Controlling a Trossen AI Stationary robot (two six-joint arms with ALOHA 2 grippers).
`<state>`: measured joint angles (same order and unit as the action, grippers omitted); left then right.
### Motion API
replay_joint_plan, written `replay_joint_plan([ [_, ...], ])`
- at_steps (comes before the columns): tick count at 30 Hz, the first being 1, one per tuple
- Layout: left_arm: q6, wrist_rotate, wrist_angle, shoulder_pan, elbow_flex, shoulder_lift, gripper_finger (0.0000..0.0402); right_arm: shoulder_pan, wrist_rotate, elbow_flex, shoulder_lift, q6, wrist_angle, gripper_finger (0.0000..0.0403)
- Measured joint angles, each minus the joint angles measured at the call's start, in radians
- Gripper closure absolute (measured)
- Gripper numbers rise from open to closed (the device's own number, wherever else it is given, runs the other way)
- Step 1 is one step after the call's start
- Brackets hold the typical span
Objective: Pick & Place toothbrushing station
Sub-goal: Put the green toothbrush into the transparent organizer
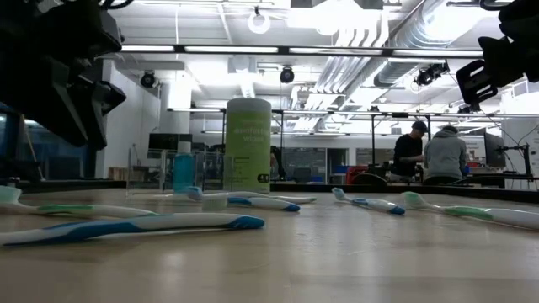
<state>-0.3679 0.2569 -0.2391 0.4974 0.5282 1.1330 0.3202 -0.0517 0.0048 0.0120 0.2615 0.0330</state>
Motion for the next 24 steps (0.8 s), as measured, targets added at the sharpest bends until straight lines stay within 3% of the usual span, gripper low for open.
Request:
replay_joint_plan([
  [9,-0.041,-0.009,0.092,0.067,0.007,0.042,0.0239,0.000,0.000,0.000,0.000,0.000,0.000,0.0319],
  [15,-0.153,-0.026,-0.022,0.085,0.069,0.099,0.0221,0.000,0.000,0.000,0.000,0.000,0.000,0.0319],
  [24,-0.108,-0.068,-0.173,0.086,0.226,0.269,0.0220,0.000,0.000,0.000,0.000,0.000,0.000,0.0319],
])
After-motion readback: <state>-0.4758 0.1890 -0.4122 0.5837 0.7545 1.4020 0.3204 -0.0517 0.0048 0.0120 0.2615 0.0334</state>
